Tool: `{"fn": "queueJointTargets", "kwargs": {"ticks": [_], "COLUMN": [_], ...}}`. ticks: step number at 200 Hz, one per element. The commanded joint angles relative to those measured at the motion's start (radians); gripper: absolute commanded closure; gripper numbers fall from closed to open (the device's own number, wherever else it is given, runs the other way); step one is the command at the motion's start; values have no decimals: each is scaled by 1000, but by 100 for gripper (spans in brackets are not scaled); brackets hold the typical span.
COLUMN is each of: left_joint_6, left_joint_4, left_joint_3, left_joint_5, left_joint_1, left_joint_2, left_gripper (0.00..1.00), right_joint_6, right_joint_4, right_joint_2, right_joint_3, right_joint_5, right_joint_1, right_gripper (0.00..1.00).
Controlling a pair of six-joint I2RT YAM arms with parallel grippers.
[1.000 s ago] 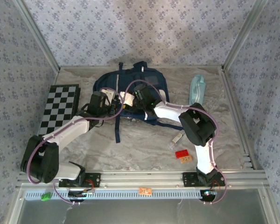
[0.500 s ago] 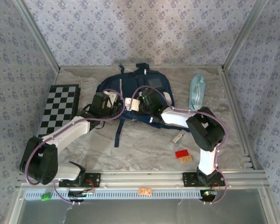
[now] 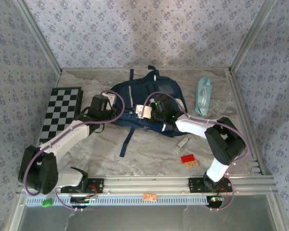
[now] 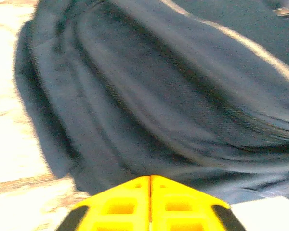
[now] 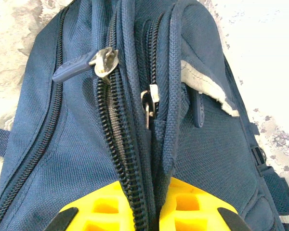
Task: Pack books, pencil case, and school supplies into a backpack
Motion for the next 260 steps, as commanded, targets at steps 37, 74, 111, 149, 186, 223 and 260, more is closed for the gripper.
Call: {"fn": "queueJointTargets", "kwargs": {"ticks": [37,74,111,149,186,223,260], "left_joint_6": [-13,5,11,24,30,14,13], "left_joint_4": [54,58,97,185,215,249,178], "left_joint_3": [-22,-13,9,16,56,38,16], "left_joint_5": [320,325,261,265,247,173,71], "left_joint_1": [-56,-77,-84,-104,-107,-106,-104], "left_joint_2": [-7,28,76,86,138,97,34], "left_gripper": [67,63,59,58,67,85,100], "right_joint_6": [24,35,41,42,44,32,23], "right_joint_4": [-43,-55,-58,-60,-62,-75,-77], "right_joint_2": [-83,-83,-83,-70,-61,-67,-82], "right_joint_3": [39,50,57,62,64,58,47], "right_joint_5": [-80,-87,-90,-89,-89,-68,-49], "right_joint_1": [-3,-10,-9,-7,-3,-1,-2], "right_gripper": [100,100,100,100,100,100,100]}}
